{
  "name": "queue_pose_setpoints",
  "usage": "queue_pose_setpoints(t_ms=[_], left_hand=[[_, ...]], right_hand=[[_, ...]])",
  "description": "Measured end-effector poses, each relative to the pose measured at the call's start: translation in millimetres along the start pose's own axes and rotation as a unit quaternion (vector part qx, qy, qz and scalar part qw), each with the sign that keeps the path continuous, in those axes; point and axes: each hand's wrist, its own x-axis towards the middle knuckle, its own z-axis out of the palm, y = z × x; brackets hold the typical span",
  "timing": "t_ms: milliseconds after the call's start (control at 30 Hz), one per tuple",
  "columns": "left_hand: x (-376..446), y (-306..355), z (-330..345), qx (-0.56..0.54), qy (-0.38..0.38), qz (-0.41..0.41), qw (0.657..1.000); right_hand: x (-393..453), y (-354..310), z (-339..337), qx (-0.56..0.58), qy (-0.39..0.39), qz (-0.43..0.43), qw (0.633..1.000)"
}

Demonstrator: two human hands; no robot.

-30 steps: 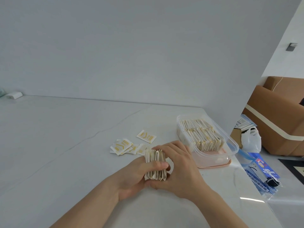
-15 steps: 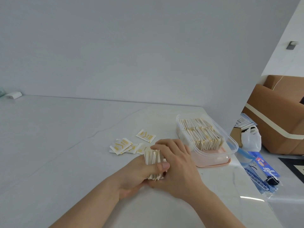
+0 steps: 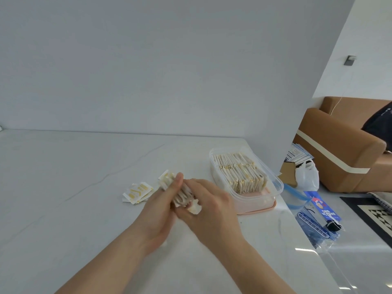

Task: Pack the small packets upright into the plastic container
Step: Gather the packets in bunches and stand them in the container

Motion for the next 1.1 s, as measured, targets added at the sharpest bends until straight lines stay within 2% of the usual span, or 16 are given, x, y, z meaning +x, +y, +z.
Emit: queue_pose_setpoints(t_ms=[100, 233, 333, 400, 500, 667, 833, 933, 1000, 1100], left_hand=[[10.9, -0.3, 16.6, 0.022, -0.049, -0.018, 0.998], [26.8, 0.1, 44.8, 0.069, -0.062, -0.021, 0.995], [41.2, 1.3, 62.2, 0.171, -0.114, -0.026, 0.978], [49.5, -1.9, 64.8, 0.241, -0.09, 0.004, 0.966], [53.5, -10.7, 64.6, 0.269, -0.014, 0.054, 0.961], [50.4, -22.6, 63.1, 0.302, -0.001, 0.095, 0.949], [49.5, -20.6, 67.1, 0.307, -0.009, 0.087, 0.948], [51.4, -22.6, 65.3, 0.332, -0.01, 0.079, 0.94], [53.0, -21.7, 60.7, 0.38, -0.029, 0.079, 0.921], [54.4, -22.1, 53.4, 0.518, -0.093, 0.095, 0.845]], right_hand=[[12.6, 8.7, -26.0, -0.009, -0.004, 0.038, 0.999], [24.5, 25.5, -59.9, -0.07, -0.014, 0.079, 0.994], [34.4, 52.4, -88.9, -0.066, -0.01, 0.111, 0.992], [41.1, 74.7, -106.9, -0.095, -0.022, 0.12, 0.988], [48.6, 101.8, -124.6, -0.187, -0.102, 0.132, 0.968], [55.7, 110.3, -124.6, -0.266, -0.274, 0.102, 0.919], [66.5, 109.5, -113.3, -0.236, -0.33, 0.115, 0.906], [68.6, 107.7, -101.7, -0.224, -0.337, 0.137, 0.904], [66.2, 107.0, -93.4, -0.223, -0.332, 0.158, 0.903], [62.1, 108.8, -87.0, -0.217, -0.328, 0.186, 0.9]])
